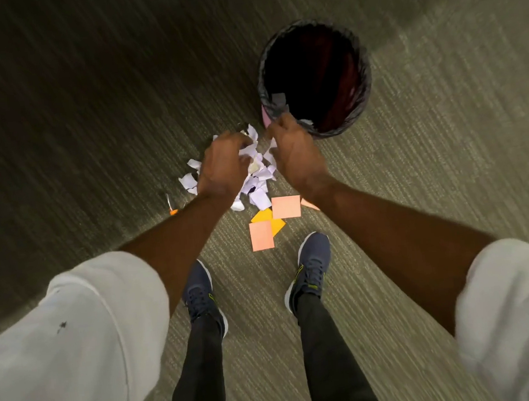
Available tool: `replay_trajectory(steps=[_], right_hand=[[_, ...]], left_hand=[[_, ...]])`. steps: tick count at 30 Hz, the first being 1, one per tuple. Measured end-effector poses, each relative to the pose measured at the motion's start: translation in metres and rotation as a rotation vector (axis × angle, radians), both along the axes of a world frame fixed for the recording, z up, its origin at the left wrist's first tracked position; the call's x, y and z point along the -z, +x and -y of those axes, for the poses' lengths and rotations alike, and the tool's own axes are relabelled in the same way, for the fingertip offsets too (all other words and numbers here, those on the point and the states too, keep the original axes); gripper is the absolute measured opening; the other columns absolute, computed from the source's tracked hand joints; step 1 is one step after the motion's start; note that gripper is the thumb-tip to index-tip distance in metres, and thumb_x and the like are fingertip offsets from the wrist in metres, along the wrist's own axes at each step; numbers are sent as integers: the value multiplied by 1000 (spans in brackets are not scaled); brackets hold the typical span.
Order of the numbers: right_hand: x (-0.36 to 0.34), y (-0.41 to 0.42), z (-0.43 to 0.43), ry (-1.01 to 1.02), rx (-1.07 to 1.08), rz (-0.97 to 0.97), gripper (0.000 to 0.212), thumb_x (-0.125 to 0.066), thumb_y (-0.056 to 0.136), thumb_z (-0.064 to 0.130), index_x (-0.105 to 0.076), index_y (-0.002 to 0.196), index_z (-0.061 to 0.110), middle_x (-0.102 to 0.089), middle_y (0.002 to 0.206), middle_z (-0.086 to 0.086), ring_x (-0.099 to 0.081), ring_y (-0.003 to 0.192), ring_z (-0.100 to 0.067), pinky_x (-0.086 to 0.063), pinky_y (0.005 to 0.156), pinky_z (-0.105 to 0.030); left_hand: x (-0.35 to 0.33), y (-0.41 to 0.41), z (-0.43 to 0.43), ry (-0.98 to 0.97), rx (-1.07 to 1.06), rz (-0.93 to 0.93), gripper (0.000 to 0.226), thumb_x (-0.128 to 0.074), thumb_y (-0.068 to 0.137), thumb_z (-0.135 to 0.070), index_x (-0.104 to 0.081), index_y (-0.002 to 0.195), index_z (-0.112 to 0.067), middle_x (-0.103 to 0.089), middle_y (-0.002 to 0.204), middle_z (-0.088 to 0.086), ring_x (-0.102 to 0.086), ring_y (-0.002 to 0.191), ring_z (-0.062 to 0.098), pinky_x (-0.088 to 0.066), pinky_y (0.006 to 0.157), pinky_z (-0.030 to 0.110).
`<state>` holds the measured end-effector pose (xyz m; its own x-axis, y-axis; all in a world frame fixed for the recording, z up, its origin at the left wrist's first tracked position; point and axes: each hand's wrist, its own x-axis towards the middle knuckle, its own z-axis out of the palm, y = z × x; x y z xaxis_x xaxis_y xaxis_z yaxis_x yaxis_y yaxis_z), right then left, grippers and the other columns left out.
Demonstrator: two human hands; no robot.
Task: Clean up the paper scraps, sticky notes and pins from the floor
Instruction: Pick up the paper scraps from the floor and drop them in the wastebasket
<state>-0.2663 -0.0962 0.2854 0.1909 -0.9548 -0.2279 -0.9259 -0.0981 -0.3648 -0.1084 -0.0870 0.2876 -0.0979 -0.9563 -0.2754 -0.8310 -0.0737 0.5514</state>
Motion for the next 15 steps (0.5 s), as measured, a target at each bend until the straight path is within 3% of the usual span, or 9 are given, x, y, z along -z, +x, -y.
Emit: replay_trajectory(steps=[3, 8, 15], right_hand=[[-19, -25, 19, -18, 10, 30, 29, -71, 81, -2, -63, 109, 6, -50, 127, -14, -65, 91, -32, -55, 81, -38], [-41, -63, 55, -31, -20, 25, 27, -69, 79, 1, -63, 104, 7, -51, 118, -13, -63, 90, -34, -53, 77, -39], [-54, -100, 89, -63, -17, -19, 32, -71, 83, 4, -63, 114, 8, -51, 123, -11, -63, 92, -28, -49, 77, -32]], left_hand=[[-20, -24, 20, -38, 13, -16, 27, -72, 86, -10, -71, 113, -13, -68, 111, 12, -66, 100, 29, -54, 83, 39], [-50, -64, 68, -78, 21, -84, 27, -73, 84, -10, -71, 110, -17, -69, 111, 7, -67, 99, 22, -57, 84, 36], [-56, -114, 110, -41, -39, -125, 29, -74, 84, -10, -69, 111, -17, -70, 110, 4, -67, 98, 16, -60, 82, 34]])
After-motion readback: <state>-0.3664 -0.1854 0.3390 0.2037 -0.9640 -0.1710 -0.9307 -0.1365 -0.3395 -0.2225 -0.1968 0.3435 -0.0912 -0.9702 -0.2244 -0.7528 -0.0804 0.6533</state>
